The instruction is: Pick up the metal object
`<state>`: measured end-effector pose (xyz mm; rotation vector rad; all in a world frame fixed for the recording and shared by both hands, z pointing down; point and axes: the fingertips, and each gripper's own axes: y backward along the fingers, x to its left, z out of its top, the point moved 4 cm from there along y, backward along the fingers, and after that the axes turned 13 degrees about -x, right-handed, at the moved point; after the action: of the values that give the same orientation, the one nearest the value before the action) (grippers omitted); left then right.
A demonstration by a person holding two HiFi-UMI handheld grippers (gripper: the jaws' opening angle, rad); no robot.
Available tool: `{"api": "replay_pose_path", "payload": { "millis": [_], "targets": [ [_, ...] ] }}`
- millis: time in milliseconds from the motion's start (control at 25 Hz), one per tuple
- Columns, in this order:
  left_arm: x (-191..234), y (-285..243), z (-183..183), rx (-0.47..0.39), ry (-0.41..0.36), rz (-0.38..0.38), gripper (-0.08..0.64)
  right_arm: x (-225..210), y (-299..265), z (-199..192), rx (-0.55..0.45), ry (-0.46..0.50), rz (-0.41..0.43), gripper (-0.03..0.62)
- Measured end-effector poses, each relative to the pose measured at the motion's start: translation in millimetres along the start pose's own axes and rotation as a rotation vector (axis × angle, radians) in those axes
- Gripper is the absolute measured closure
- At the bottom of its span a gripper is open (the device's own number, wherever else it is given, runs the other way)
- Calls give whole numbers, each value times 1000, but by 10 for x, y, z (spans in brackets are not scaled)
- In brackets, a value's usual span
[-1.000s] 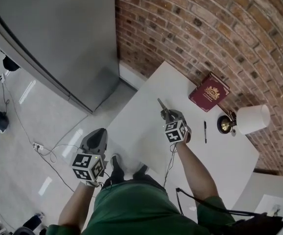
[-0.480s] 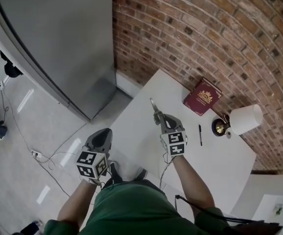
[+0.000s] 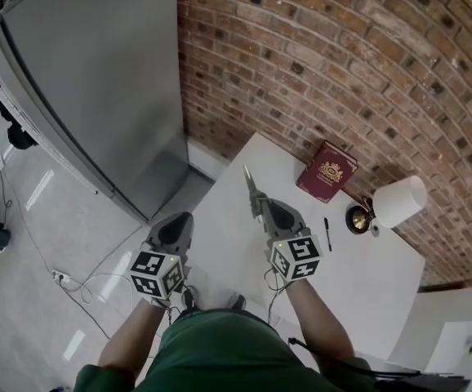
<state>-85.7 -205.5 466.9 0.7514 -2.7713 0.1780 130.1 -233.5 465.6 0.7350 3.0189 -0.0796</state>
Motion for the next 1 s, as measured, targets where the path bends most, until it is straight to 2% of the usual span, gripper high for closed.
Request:
{"api": "replay_pose_path", "payload": {
  "millis": [280,480,640,1000],
  "targets": [
    [-24,-173,545,-132,-28,-17,540,89,51,509,-124,-54,17,586],
    [-105,-221,797,-194,-34,-46,540,156,94,811,-195,-66,32,586],
    [-184,-282,887,-216,-37,-73,540,188,121,979,-236,-66,43,586],
    [-357,-304,866,-210,-30,-113,540,244,277,1090,-262,-91,57,586]
  ]
}}
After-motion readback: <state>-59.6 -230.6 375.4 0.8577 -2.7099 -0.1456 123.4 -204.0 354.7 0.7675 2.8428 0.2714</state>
